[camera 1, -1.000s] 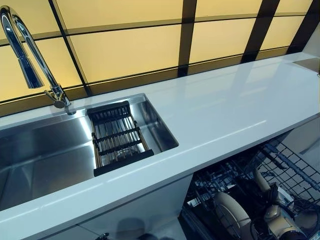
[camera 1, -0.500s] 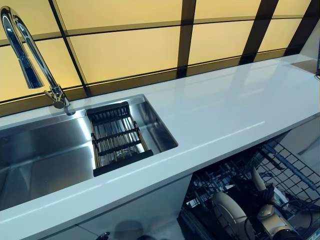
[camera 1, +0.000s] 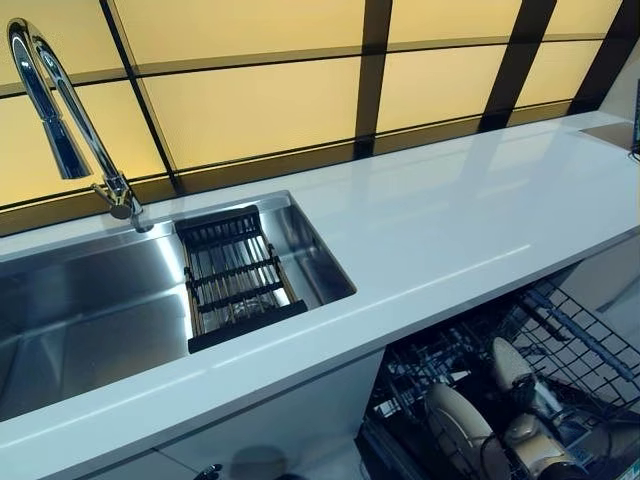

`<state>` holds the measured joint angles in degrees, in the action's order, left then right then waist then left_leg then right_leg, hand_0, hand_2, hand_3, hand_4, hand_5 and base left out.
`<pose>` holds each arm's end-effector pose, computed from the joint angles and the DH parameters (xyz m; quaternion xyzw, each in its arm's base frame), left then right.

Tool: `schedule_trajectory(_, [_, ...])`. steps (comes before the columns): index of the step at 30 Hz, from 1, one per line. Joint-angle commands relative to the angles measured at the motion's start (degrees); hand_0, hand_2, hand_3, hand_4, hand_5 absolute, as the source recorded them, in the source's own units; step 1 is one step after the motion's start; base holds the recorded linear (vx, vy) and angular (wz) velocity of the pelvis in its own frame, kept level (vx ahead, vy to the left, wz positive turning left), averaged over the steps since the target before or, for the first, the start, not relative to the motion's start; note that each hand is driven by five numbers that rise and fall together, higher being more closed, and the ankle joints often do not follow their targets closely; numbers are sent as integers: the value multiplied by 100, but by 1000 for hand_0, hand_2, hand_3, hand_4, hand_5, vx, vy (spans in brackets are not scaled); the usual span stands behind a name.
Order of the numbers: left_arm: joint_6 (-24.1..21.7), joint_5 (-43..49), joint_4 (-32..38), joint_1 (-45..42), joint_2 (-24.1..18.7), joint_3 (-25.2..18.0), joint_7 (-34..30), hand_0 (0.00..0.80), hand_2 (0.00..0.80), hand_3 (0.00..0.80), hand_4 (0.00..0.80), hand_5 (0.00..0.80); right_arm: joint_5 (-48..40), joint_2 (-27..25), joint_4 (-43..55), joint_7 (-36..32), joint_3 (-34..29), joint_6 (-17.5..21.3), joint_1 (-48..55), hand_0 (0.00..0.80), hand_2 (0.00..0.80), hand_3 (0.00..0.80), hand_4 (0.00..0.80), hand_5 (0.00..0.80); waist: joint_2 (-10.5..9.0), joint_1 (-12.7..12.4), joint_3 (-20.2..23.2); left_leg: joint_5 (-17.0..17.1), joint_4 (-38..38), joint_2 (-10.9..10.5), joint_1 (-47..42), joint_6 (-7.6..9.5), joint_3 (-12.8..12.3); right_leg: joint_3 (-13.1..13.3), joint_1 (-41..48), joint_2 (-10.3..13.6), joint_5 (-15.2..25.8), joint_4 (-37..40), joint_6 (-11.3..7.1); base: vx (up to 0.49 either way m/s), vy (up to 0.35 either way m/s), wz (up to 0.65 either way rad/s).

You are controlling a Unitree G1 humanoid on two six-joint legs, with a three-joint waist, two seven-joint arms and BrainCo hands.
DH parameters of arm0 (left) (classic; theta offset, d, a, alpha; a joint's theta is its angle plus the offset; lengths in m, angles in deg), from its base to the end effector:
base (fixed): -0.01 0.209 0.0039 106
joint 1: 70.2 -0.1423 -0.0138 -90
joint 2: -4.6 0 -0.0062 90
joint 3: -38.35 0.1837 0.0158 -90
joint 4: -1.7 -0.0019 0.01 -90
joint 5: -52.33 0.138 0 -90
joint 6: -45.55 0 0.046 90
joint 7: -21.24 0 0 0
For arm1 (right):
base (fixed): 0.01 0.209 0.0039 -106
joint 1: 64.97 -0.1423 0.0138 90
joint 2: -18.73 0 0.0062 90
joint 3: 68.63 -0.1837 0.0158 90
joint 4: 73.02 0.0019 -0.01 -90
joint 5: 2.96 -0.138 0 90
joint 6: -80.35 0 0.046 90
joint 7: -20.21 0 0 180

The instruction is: Take plates into dishwasher

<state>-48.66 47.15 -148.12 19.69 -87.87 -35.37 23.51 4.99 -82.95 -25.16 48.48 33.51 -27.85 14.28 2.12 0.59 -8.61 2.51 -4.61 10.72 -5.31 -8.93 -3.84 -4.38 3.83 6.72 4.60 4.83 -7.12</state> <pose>0.1023 0.2309 -0.0999 0.1779 0.4743 -0.0081 0.8621 0.1961 -0.2663 -0.0307 -0.4244 0.3258 -0.2288 0.8133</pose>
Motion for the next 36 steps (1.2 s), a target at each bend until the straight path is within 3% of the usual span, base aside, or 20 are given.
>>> schedule_trajectory(1, [-94, 271, -87, 337, 25, 200, 83, 0, 0, 0, 0, 0, 56, -103, -59, 11, 44, 127, -184, 0, 0, 0, 0, 0, -59, -105, -134, 293, 67, -478, 540, 578, 84, -238, -202, -296, -571, -741, 413, 0, 0, 0])
schedule_trajectory(31, [-10, 408, -12, 198, -56, -108, 17, 0, 0, 0, 0, 0, 720, -574, 724, -372, -408, 285, 257, 0, 0, 0, 0, 0, -232, -37, -86, 247, 64, -421, 436, 557, 33, -182, -119, -339, -576, -704, 393, 0, 0, 0])
schedule_trajectory(36, [36, 430, 60, 149, -101, -223, -8, 0, 0, 0, 0, 0, 1104, -899, 1208, -778, -639, 346, 267, 0, 0, 0, 0, 0, -279, -24, -106, 241, 60, -418, 415, 549, 31, -184, -103, -346, -569, -697, 381, 0, 0, 0])
